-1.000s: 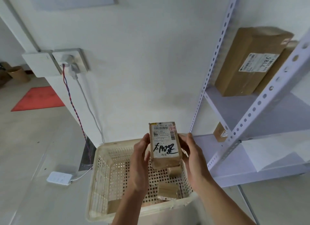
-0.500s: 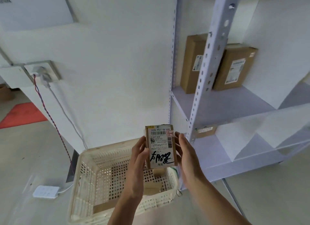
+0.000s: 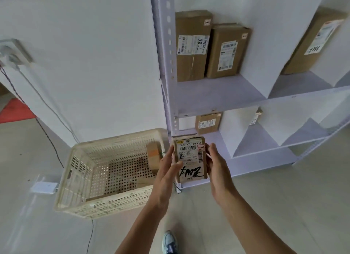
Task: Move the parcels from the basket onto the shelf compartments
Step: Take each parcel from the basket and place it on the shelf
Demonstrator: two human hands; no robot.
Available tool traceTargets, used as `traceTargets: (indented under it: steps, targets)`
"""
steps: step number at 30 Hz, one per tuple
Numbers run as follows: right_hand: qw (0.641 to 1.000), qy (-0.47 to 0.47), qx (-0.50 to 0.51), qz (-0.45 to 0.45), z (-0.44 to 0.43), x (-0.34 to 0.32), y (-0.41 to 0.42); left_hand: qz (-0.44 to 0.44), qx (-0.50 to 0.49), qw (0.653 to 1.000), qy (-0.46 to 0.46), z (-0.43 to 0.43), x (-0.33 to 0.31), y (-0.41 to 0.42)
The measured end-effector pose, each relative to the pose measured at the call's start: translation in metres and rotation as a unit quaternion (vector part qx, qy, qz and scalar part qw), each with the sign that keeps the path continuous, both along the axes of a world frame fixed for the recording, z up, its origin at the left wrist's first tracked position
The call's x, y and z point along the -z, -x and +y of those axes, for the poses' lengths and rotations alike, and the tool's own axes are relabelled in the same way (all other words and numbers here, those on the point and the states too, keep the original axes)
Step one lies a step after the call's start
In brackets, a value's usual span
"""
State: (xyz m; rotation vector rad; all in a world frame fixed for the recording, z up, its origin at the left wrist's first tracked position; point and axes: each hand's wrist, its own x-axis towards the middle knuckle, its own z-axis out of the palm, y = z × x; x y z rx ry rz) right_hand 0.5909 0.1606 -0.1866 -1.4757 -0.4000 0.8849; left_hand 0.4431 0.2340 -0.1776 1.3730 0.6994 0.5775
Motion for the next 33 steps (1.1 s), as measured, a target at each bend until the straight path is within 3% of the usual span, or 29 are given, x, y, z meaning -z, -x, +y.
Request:
traceTargets:
  steps: [21,33]
  targets:
    - [0.998,0.063,0.0,0.013,0.07,0.113,-0.162,0.043,-0.021,0.995,0.086,0.065,0.141,-0.17]
    - [0.998,0.007,-0.06,0.021,0.117,0.259,-0.216,0.031,-0.082,0.995,0.044,0.101,0.278,-0.224]
